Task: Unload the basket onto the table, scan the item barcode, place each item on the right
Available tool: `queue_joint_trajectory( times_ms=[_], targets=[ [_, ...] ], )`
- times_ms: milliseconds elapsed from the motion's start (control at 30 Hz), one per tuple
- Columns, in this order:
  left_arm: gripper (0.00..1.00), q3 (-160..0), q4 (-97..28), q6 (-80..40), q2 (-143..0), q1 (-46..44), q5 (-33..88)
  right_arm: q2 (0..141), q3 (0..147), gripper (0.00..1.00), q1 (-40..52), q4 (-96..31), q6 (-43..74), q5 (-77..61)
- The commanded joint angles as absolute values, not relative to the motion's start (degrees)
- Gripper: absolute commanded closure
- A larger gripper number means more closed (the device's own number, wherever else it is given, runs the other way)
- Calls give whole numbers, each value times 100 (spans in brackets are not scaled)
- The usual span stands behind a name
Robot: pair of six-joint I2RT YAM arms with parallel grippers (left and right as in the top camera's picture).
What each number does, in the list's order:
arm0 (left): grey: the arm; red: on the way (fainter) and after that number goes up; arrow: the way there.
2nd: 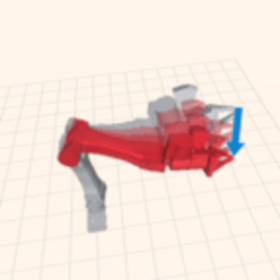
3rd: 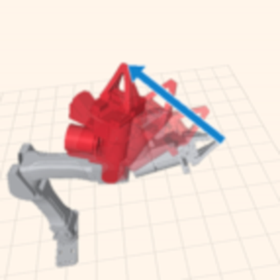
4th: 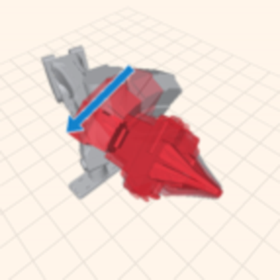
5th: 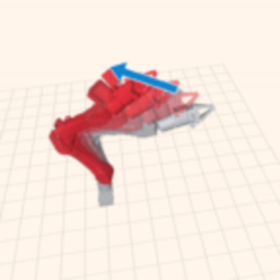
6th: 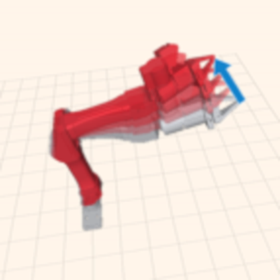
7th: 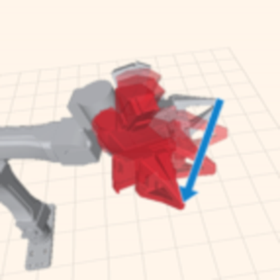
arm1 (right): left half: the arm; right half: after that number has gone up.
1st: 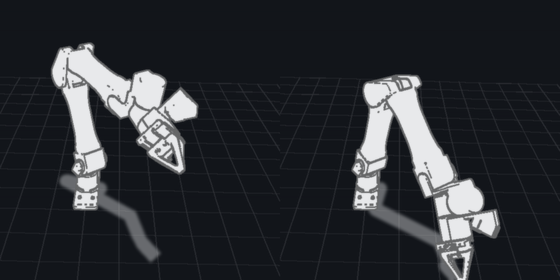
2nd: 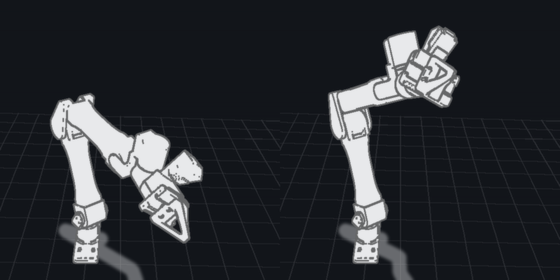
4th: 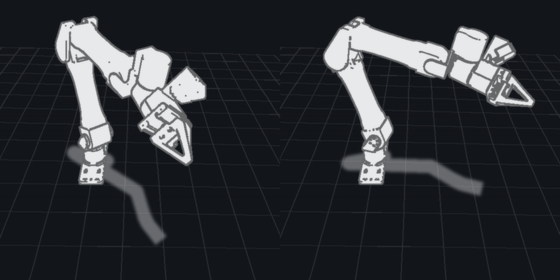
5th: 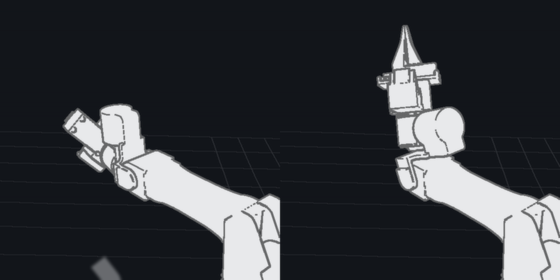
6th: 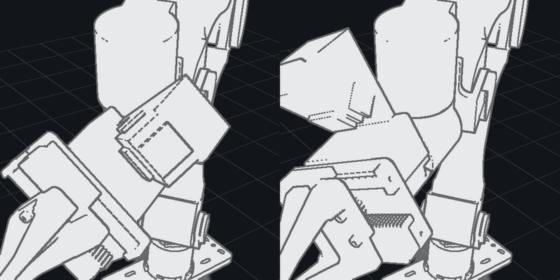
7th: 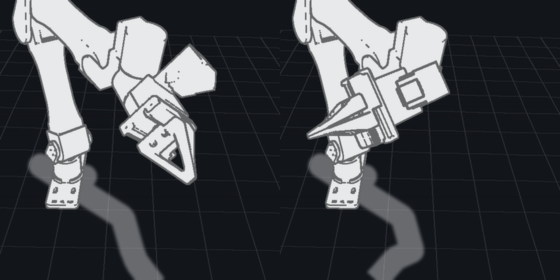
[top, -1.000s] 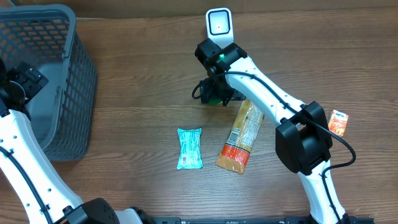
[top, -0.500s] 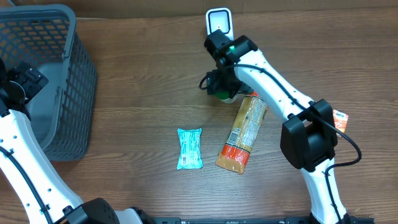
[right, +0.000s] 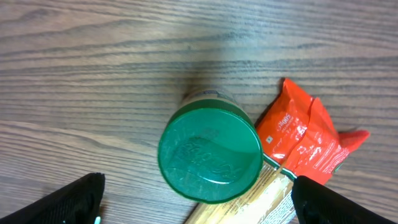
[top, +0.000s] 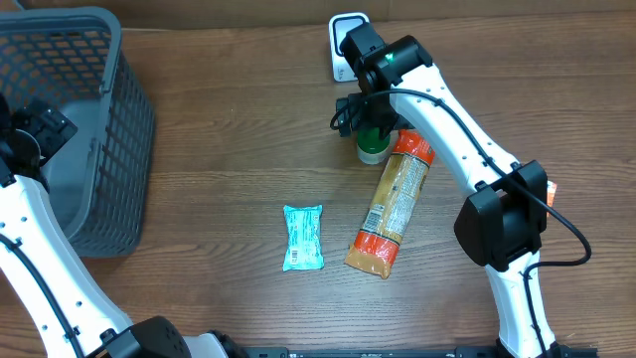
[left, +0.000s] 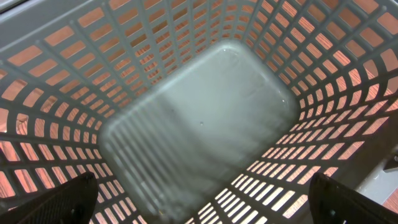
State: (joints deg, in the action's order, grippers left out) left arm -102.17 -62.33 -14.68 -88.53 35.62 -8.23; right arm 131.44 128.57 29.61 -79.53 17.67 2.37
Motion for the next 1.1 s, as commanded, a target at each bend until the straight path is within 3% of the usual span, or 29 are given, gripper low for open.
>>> queue_joint_trajectory(
  times_ms=[0,133,233,467,1067],
  targets=[
    [0,-10357,-6237,-1542,-8882,3522,-854,12912,12960,0,2939,-7926,1129,292],
    [0,-10357,-6237,-1542,-8882,3522,-854,12912,12851,0,2939,-8001,165,294],
    [0,-10357,-6237,-1542,-8882,3522,-851,12914,12776,7,2939,-8029,-370,292],
    [0,-10357,-6237,-1542,-8882,3522,-854,12914,12510,6,2921,-7968,-1219,290],
    [0,-10357,-6237,-1542,-8882,3522,-851,12925,11732,6,2718,-7017,-1227,281]
  ],
)
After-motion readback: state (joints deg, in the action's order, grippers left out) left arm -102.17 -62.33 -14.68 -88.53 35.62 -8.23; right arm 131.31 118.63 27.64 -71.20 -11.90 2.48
